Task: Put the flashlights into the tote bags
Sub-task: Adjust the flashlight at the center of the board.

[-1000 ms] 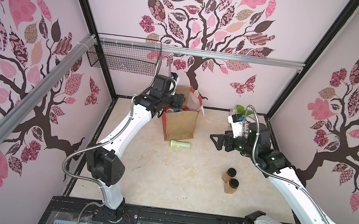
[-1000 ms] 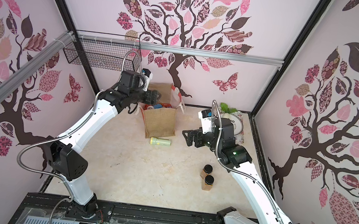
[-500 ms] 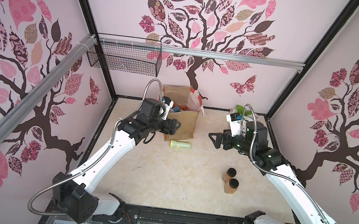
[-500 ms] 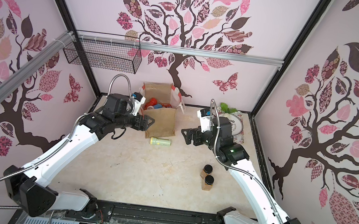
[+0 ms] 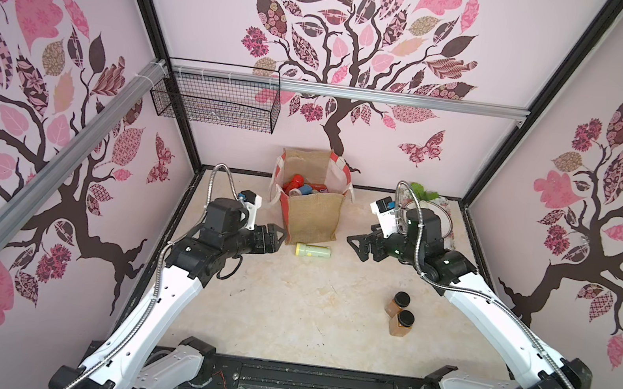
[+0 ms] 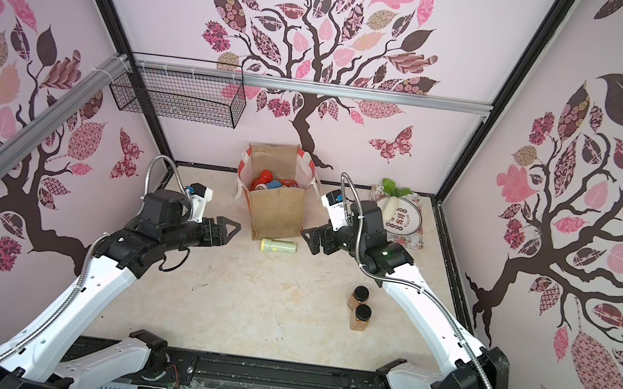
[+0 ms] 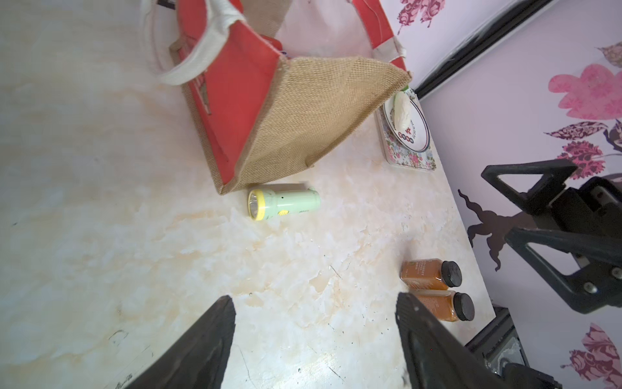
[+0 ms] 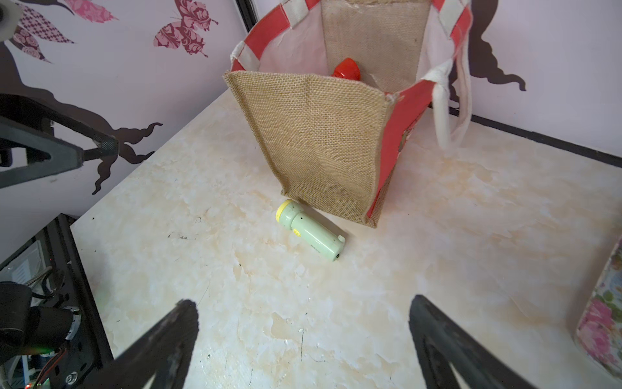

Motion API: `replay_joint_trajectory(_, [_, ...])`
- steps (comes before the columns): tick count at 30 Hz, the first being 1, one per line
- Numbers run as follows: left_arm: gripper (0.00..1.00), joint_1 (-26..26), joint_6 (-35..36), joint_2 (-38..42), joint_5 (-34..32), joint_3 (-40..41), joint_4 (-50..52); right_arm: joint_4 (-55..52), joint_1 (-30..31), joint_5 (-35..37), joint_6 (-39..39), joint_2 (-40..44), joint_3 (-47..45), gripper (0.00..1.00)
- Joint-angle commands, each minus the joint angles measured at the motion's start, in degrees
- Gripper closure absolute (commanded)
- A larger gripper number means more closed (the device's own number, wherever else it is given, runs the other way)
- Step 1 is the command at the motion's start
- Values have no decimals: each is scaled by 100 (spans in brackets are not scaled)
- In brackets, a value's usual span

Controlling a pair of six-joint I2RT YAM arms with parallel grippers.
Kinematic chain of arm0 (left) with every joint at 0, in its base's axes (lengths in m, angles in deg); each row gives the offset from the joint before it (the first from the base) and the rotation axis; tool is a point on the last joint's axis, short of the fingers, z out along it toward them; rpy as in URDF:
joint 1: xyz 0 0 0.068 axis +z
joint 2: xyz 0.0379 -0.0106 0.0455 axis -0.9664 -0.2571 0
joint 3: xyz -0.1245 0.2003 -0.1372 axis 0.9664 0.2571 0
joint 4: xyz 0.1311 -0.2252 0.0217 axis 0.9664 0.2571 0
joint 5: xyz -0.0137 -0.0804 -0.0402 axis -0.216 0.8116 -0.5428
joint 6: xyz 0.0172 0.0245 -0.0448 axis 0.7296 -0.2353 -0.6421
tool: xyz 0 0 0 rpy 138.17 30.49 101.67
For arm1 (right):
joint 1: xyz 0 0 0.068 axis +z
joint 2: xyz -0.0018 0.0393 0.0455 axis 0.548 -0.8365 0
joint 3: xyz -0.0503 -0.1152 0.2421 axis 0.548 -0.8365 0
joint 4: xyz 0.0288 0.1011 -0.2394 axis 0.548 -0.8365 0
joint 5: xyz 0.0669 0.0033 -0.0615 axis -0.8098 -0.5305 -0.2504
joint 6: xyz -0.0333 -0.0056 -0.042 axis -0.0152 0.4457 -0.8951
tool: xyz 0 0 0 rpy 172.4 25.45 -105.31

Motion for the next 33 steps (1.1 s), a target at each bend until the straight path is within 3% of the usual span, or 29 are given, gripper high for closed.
replay_joint_trajectory(1, [21, 179, -173, 274, 197, 333, 170, 173, 73, -66, -347, -342, 316, 0])
replay_joint_trajectory(9, [20, 429, -284, 634, -159, 693, 483, 201, 402, -94, -662, -884, 519, 0])
replay_joint_trajectory(17, [19, 1088, -252, 495, 214, 794, 883, 514, 487, -202, -860, -1254, 545, 0])
replay_joint_trajectory(29, [18, 1100, -366, 354, 133, 1032, 1150, 1129, 588, -168, -1276, -1517, 148, 0])
replay_joint_trajectory(33, [17, 1105, -265, 198, -203, 960, 1453, 1345, 583, -218, -1353, -1593, -15, 0])
